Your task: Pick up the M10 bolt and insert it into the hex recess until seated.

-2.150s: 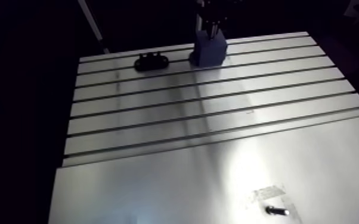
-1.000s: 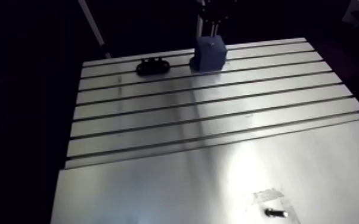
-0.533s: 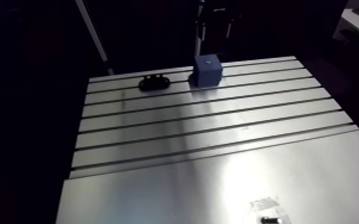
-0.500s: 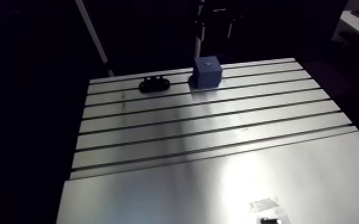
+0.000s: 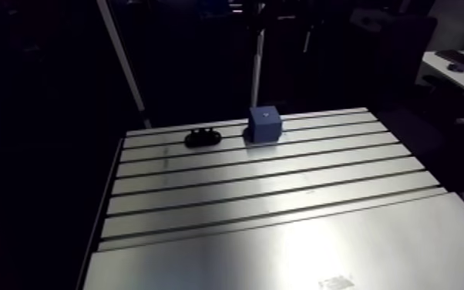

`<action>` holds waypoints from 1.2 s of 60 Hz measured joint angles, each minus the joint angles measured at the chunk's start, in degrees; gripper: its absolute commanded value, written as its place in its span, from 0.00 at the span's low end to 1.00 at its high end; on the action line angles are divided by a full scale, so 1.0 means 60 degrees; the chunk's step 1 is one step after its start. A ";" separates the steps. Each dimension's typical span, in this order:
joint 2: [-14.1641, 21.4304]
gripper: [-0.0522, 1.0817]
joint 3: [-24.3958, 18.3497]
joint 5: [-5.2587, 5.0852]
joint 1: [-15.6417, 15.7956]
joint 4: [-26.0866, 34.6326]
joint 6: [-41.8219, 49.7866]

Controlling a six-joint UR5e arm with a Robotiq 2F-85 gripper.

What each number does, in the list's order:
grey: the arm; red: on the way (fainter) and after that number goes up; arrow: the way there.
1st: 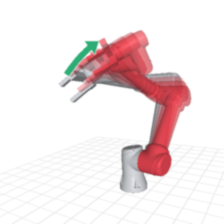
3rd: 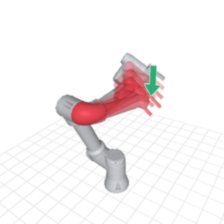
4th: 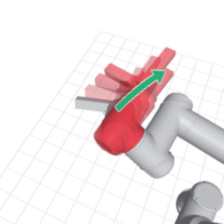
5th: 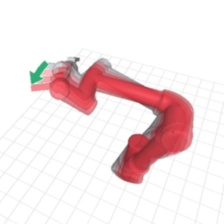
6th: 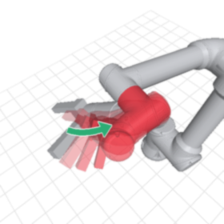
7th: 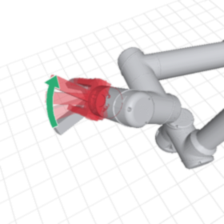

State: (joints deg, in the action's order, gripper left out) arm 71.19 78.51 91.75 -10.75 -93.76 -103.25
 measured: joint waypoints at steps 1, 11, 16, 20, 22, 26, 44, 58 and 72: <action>0.0041 0.05 -0.0002 -0.0003 0.0001 0.0020 0.0013; 0.0485 0.05 -0.0037 -0.0041 0.0034 0.0158 0.0222; 0.0683 0.05 -0.0065 -0.0060 0.0096 0.0203 0.0336; 0.0836 0.05 -0.0090 -0.0073 0.0170 0.0231 0.0418; 0.0909 0.05 -0.0100 -0.0079 0.0211 0.0246 0.0455; 0.1054 0.05 -0.0128 -0.0085 0.0286 0.0270 0.0530; 0.1575 0.05 -0.0317 -0.0093 0.0545 0.0548 0.0842; 0.1747 0.05 -0.0287 -0.0070 0.0587 0.0879 0.0890; 0.1946 0.05 -0.0197 -0.0083 0.0592 0.0985 0.0895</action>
State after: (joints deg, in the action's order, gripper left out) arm 82.87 77.33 91.26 -7.20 -87.85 -97.87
